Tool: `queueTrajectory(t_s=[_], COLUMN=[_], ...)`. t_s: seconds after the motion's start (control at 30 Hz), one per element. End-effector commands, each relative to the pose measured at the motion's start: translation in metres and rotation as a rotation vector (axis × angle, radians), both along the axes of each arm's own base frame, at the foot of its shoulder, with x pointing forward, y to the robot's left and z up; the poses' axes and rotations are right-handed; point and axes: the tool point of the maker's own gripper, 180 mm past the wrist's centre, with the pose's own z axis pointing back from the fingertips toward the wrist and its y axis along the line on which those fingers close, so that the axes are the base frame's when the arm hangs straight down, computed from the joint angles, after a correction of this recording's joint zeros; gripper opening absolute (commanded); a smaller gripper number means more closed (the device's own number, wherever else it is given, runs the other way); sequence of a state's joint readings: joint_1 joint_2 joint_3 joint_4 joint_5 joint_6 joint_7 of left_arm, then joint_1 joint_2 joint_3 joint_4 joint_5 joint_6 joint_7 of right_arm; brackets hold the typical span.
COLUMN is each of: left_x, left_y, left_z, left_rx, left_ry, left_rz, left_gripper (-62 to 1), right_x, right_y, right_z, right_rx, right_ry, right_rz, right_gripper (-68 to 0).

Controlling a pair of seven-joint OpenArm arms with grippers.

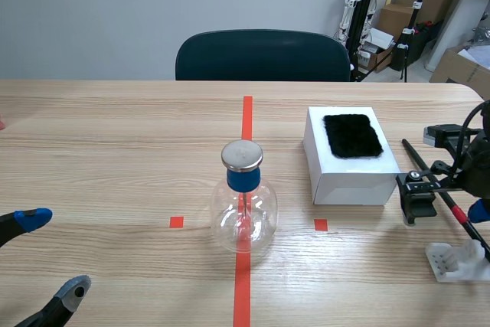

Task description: Do the electroscope experiment. pick up the black charging rod

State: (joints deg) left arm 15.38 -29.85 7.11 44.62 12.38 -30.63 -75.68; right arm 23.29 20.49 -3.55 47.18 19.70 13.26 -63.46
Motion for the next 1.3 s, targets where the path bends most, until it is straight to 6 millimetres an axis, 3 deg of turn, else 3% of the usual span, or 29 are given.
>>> queueTrajectory(t_s=[0.0,0.63,1.07,1.27], left_x=[0.0029,0.0029,0.0029,0.0029], left_y=[0.0012,0.0012,0.0012,0.0011], left_z=[0.0075,0.0075,0.0075,0.0075], left_rx=[-0.015,-0.015,-0.015,-0.016], left_ry=[-0.025,-0.025,-0.025,-0.025], left_rz=[0.0,0.0,0.0,0.0], left_gripper=[1.4,1.4,1.4,1.4], right_x=[0.0114,0.0114,0.0112,0.0103], right_y=[-0.0095,-0.0096,-0.0107,-0.0167], right_z=[0.0124,0.0124,0.0128,0.0144], right_rx=[-0.019,-0.02,-0.022,-0.032], right_ry=[-0.033,-0.032,-0.032,-0.032], right_rz=[-0.005,-0.005,-0.005,-0.011], right_gripper=[-15.6,-41.6,-67.4,-67.5])
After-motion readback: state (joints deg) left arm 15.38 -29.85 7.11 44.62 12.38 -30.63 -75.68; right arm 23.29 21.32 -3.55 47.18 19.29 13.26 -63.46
